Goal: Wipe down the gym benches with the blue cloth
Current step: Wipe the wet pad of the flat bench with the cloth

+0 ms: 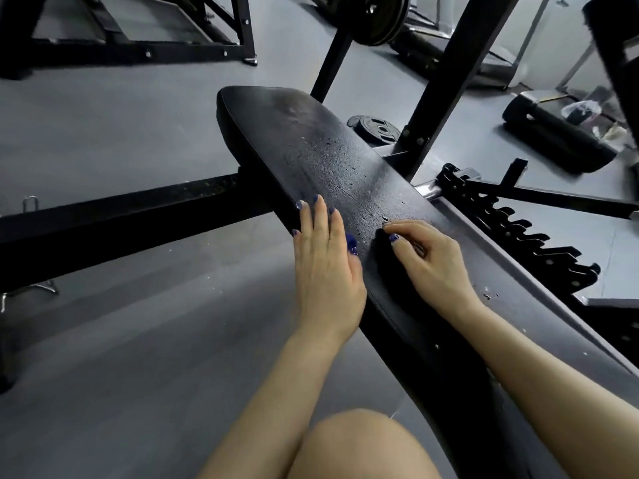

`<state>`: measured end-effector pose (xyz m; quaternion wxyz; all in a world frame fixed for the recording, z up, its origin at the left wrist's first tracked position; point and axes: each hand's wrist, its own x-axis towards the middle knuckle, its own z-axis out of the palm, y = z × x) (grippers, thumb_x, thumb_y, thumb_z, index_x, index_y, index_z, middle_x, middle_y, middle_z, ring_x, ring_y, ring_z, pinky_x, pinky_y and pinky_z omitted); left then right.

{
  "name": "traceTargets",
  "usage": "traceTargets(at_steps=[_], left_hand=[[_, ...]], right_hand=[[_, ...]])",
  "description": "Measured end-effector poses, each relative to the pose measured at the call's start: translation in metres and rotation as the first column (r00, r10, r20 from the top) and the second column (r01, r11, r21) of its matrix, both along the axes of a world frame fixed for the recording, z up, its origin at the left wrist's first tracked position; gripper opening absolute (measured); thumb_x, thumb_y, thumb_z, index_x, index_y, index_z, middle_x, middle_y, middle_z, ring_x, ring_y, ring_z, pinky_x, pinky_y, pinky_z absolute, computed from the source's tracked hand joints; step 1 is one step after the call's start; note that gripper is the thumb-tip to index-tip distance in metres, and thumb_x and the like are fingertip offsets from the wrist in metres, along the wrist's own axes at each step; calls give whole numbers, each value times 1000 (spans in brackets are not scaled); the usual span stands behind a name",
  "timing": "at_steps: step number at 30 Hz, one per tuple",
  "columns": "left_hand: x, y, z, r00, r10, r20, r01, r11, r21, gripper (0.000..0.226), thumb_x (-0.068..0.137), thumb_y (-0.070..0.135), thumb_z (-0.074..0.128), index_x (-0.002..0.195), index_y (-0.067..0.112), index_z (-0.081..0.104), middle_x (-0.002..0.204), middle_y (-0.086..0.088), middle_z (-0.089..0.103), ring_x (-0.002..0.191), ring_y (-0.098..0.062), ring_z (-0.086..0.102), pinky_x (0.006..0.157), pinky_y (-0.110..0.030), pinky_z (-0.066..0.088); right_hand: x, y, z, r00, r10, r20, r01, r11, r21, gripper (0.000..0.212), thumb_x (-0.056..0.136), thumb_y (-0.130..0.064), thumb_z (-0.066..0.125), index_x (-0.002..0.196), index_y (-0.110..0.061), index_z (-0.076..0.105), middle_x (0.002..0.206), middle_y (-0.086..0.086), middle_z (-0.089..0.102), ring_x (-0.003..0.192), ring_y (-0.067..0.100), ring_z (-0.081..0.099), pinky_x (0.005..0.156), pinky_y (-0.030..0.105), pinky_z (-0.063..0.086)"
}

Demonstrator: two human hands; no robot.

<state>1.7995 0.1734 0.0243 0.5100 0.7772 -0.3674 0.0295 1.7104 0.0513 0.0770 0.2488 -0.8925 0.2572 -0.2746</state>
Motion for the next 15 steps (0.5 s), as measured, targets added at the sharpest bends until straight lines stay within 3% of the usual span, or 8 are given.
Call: traceTargets(at_steps=[4, 8, 12, 15], left_hand=[[1, 9, -1, 965, -147, -218, 117, 982, -145, 58, 97, 33, 26, 150, 9, 27, 156, 12, -5, 141, -2, -18, 111, -15, -16], [3, 10, 11, 905, -132, -405, 64, 982, -178, 49, 102, 17, 41, 149, 11, 30, 162, 3, -1, 146, -7, -13, 121, -37, -5], [-7, 9, 15, 839, -51, -542, -104, 962, -251, 75, 94, 15, 58, 154, 18, 12, 162, 5, 0, 148, -8, 0, 122, -36, 7], [-11, 4, 13, 793, 1, -609, -228, 928, -296, 79, 90, 16, 65, 152, 17, 17, 162, 3, 5, 149, -13, 6, 120, -41, 18]], right_hand=[[0, 3, 1, 999, -33, 8, 33, 999, -7, 20, 89, -20, 58, 101, -19, 74, 108, -11, 69, 106, -2, 60, 101, 28, 45], [0, 5, 1, 998, -62, 4, 62, 998, -19, 16, 91, -17, 61, 100, -18, 75, 105, -11, 69, 103, 2, 60, 100, 30, 46], [0, 6, 1, 996, -80, -25, 79, 996, -47, 17, 91, -17, 60, 101, -17, 75, 107, -8, 70, 102, 4, 61, 93, 18, 42], [2, 5, 1, 996, -80, -34, 78, 995, -60, 18, 91, -17, 60, 101, -17, 75, 107, -9, 70, 100, 2, 60, 91, 9, 38]])
